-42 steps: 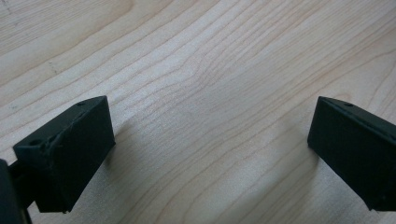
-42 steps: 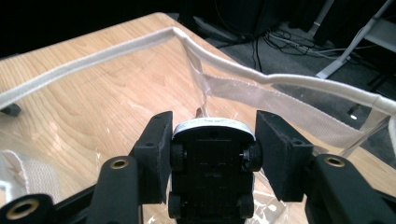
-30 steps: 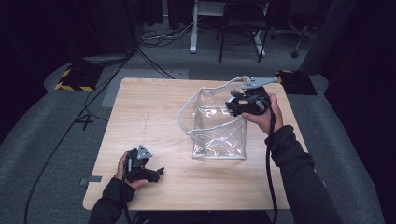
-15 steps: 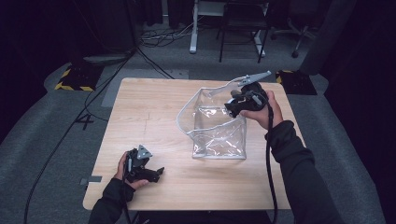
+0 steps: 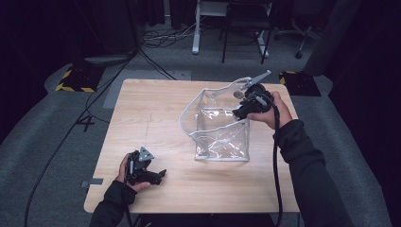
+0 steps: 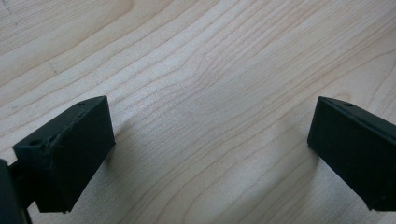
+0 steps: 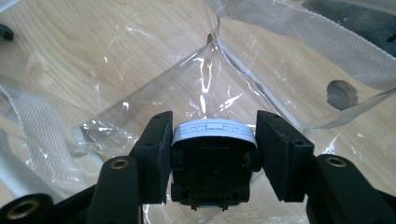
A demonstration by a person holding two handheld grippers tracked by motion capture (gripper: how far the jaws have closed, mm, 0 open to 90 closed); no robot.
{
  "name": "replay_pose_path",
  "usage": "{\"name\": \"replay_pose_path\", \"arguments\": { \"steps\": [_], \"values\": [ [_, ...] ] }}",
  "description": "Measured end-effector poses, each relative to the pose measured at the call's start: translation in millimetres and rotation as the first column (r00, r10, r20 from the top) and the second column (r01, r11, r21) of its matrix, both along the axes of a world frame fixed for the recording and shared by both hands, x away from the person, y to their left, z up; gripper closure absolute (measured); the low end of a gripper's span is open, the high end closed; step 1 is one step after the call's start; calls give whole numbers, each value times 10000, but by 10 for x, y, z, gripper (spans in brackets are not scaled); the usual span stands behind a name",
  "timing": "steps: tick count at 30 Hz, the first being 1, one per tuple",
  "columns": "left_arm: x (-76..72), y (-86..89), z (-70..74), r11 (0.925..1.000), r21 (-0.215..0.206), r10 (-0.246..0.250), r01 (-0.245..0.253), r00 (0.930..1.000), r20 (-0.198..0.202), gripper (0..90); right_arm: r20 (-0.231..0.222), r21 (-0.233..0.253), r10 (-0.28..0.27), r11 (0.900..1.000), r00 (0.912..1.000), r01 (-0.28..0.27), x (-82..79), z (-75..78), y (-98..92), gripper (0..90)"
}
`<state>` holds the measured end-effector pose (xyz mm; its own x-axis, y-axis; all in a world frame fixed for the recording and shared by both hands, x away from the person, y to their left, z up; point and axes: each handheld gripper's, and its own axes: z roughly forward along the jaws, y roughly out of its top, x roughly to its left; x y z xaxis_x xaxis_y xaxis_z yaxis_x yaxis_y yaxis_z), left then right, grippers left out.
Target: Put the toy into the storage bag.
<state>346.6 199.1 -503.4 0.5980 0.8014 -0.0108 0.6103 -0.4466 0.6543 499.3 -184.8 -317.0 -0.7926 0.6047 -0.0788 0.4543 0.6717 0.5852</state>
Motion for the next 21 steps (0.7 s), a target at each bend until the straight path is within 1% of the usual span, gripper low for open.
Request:
{"name": "replay_pose_path", "arguments": {
  "steps": [2,6,7,11,16,17,18,20,21],
  "values": [
    [0,0,0,10000,2,-1,1,10000,0,7,-45,-110,169,9998,9998,-170,-3,3,-13,481],
    [0,0,0,10000,3,0,0,10000,0,7,-179,-259,102,9996,9998,-106,-18,20,-28,481],
    [0,0,0,10000,1,1,-1,10000,1,7,-162,-434,135,9990,9998,-142,-22,26,-51,481],
    [0,0,0,10000,2,1,-1,10000,0,7,-226,-546,96,9985,9997,-108,-30,38,-83,480],
    [0,0,0,10000,5,1,-1,10000,0,7,-162,-608,124,9981,9998,-134,-48,52,-122,479],
    [0,0,0,10000,3,1,-1,10000,-1,7,-107,-638,228,9977,9997,-234,-48,52,-133,479],
    [0,0,0,10000,3,2,-2,10000,1,7,-134,-579,184,9981,9997,-192,-54,51,-145,479],
    [0,0,0,10000,2,3,-3,10000,2,7,-120,-606,125,9981,9999,-132,-58,54,-147,477],
    [0,0,0,10000,3,2,-2,10000,0,7,31,-607,97,9981,9999,-95,-62,68,-156,470]
  ]
}}
